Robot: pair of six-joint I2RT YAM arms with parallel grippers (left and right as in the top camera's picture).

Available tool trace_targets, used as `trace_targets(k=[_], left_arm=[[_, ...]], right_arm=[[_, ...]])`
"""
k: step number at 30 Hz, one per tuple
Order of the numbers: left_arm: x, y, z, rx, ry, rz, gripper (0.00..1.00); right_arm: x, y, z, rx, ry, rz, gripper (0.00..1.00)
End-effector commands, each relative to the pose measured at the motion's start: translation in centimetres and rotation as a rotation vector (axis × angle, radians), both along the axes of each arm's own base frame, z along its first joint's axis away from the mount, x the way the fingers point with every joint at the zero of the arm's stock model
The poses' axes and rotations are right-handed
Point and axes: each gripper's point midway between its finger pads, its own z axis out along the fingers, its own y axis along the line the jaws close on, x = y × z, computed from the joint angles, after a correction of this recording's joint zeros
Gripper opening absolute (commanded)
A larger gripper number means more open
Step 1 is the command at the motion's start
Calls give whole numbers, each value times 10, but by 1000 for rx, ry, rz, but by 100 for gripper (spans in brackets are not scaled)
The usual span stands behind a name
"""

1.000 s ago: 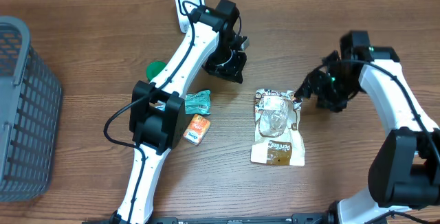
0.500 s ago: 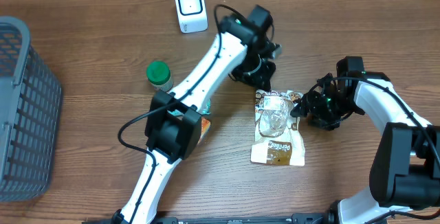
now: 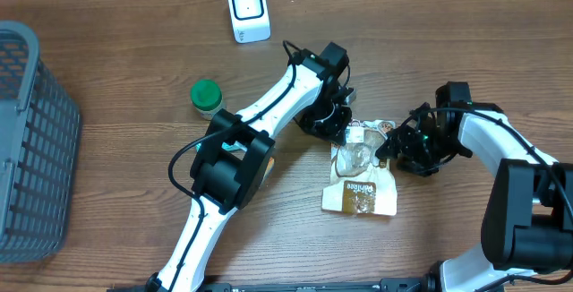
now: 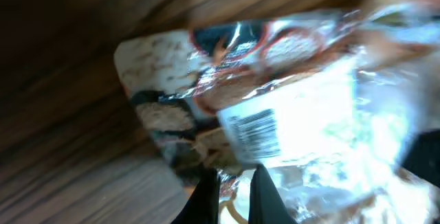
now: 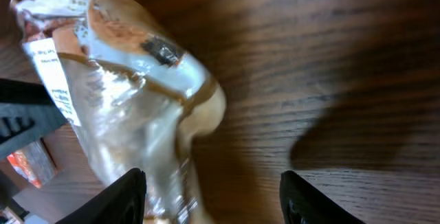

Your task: Scan the item barcode

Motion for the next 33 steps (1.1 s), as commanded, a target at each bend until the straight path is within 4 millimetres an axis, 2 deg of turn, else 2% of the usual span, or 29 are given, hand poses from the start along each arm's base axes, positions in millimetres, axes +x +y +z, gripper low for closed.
trace_targets(k=[1,4,8,10,15,17,18,19,21,27,33], left_arm=[[-9,6,-14,27,59,58,4],[-12,8,-21,39,77,80,4],[-11,7,-21,28,78,88,4],[-11,7,-21,26,79,88,4],[-11,7,-21,26,79,88,4],[-11,7,-21,26,79,88,4],[-11,7,-21,26,78,88,4],[-11,7,-21,26,79,88,4],[-11,7,-21,26,79,88,4],[-11,7,-21,26,79,88,4],[-11,7,-21,26,78,88,4]], right_arm=[[-2,0,-1,9,0,0,60],[-3,1,-5,16,14,0,59],[-3,15,-5,105,6,6,58],[-11,27,-9,169,5,13,57],[-36,41,-22,247,29,9,52],[-41,45,-25,275,27,7,45],[-43,45,-27,274,30,3,35],[-43,45,-27,275,29,2,29],[-39,44,-26,274,22,-8,21],[-18,40,-17,273,-21,-32,8],[12,43,4,293,-101,-12,4]])
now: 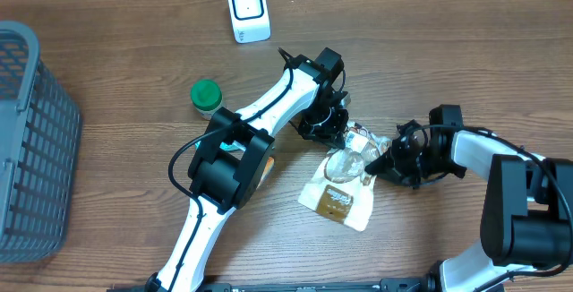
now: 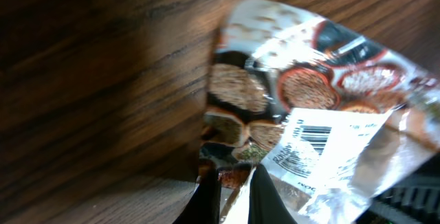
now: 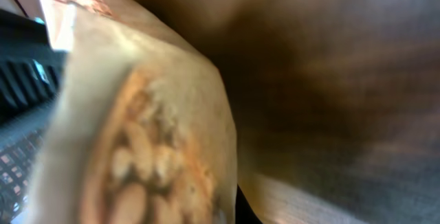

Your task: Scan the item barcode

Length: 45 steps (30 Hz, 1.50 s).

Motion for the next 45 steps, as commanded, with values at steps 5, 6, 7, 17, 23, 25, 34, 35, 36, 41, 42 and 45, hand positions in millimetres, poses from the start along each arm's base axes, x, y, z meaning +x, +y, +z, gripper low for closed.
trace_targets(k=[5,6,7,17,23,25,34,35,36,41,42,45], left_arm=[[-4,7,-11,37,16,8,4],[-4,7,-11,37,16,8,4],[-4,7,-11,36,16,8,4],[-5,7,-11,38,17,7,4],[-5,7,-11,38,17,7,4],[-4,7,-11,38,16,8,4],[-4,7,-11,37,16,8,4],[-4,7,-12,37,16,8,4],[-4,7,-11,35,14,8,4],[-4,6,-11,34,13,8,4],[-4,7,-11,35,14,8,4],[-4,6,-11,35,13,8,4]], right_arm=[[48,-1,29,-2,-132,4,4],[51,-1,31,-3,-141,5,4],[54,-1,33,-5,-152,6,4],[33,-18,23,-89,-94,65,41],[10,-25,21,-92,-28,103,67],[2,-24,19,-87,-4,109,72],[-23,-10,-7,-6,8,74,77],[-21,-6,-8,16,-4,54,76],[-18,-3,-8,38,-23,38,75],[-9,9,-11,70,-67,17,73],[-9,14,-11,70,-77,33,70],[-7,16,-11,70,-78,29,58]])
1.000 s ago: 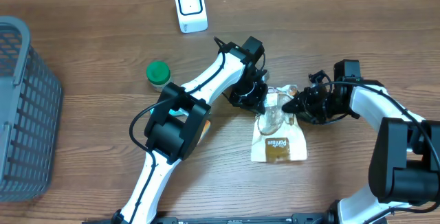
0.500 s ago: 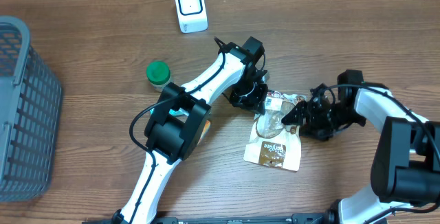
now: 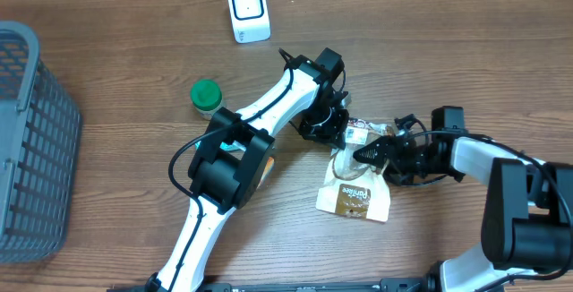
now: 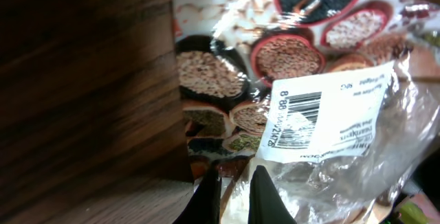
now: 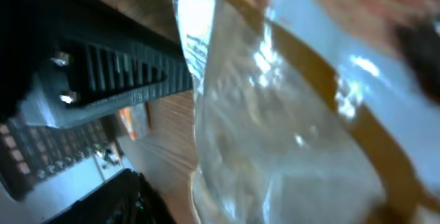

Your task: Scan the item barcode

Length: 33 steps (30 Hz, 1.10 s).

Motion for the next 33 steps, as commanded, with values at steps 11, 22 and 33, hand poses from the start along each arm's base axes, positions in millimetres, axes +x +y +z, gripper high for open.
trace_targets(k=[11,22,33], left_arm=[[4,10,-7,33,-2,13,4],[81,49,146,-64,-288,12,4],[105,165,296,-114,-576,184,15]], right_arm=[[-8,-2,-19,-59,67,-17,4],[16,2,47,-33,-102,64,4],[18,20,137,58,-363,226,4]])
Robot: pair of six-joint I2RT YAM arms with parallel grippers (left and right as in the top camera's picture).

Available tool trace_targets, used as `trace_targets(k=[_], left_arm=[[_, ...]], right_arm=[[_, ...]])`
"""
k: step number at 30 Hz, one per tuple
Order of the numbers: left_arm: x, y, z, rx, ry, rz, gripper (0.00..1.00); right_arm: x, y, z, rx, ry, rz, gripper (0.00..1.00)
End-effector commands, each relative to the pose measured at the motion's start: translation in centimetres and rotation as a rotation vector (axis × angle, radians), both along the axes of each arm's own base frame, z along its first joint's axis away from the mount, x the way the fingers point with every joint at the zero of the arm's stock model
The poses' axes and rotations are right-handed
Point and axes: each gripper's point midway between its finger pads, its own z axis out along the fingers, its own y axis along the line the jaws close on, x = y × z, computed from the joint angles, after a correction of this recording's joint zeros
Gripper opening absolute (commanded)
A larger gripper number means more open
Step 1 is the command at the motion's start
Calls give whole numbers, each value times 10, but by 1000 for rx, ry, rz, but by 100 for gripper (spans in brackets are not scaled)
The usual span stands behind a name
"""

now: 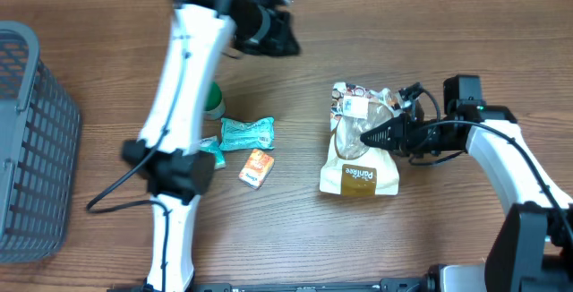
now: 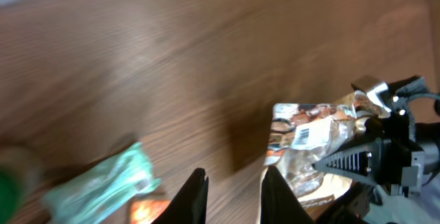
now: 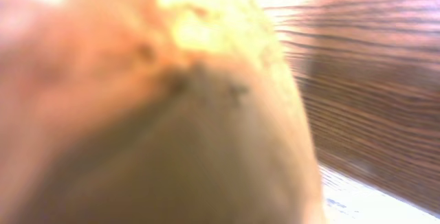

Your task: Scan the item barcode

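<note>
The item is a clear and tan snack bag (image 1: pixel 361 156) lying on the wooden table, its white barcode label (image 1: pixel 355 106) near the far end. In the left wrist view the bag (image 2: pixel 307 139) lies far below, label up. My right gripper (image 1: pixel 365 136) reaches in from the right, its fingers closed to a point on the bag's middle. Blurred bag surface (image 3: pixel 158 107) fills the right wrist view. My left gripper (image 1: pixel 285 39) is raised high at the back, blurred and open (image 2: pixel 234 172), with nothing between its fingers. No scanner shows; the left arm covers the back of the table.
A teal packet (image 1: pixel 246 133) and a small orange packet (image 1: pixel 256 167) lie left of the bag. A green-capped bottle (image 1: pixel 213 104) stands partly behind the left arm. A grey basket (image 1: pixel 31 149) stands at the left edge.
My left gripper has let go of the bag's far end, opened, and now stands high at the back left. The bag lies straighter, with my right gripper still on it.
At first my left gripper was shut on the bag's far end and the right was open beside it. Then the right closed in on the bag, which swung left and back. Now only the right gripper holds it.
</note>
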Motion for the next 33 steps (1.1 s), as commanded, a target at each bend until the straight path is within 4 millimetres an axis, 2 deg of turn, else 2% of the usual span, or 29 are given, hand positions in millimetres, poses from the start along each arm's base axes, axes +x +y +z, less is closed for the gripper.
trace_targets(k=[1,3,7,8,10,14,18,19,20,30,33], left_arm=[[7,47,39,-1,-126,51,16],[14,100,56,0,-166,171,16],[21,151,62,8,-178,286,18],[22,162,62,4,-176,309,22],[23,180,62,1,-172,354,38],[24,201,62,7,-173,400,59],[24,214,60,35,-173,430,73],[24,217,59,49,-173,437,79],[24,220,57,67,-173,447,100],[24,253,49,249,-177,529,100],[23,256,48,264,-177,535,100]], right_arm=[[-1,12,29,35,-130,93,4],[-10,20,32,38,-106,124,4],[-16,31,32,41,-102,161,4],[-18,34,32,41,-100,170,4],[-20,39,32,44,-99,185,4],[-23,47,36,66,-104,210,4],[-22,51,38,79,-101,206,4],[-21,52,38,81,-102,205,4],[-20,53,39,81,-105,206,4],[-21,72,41,90,-131,243,4],[-19,73,42,91,-137,242,4]])
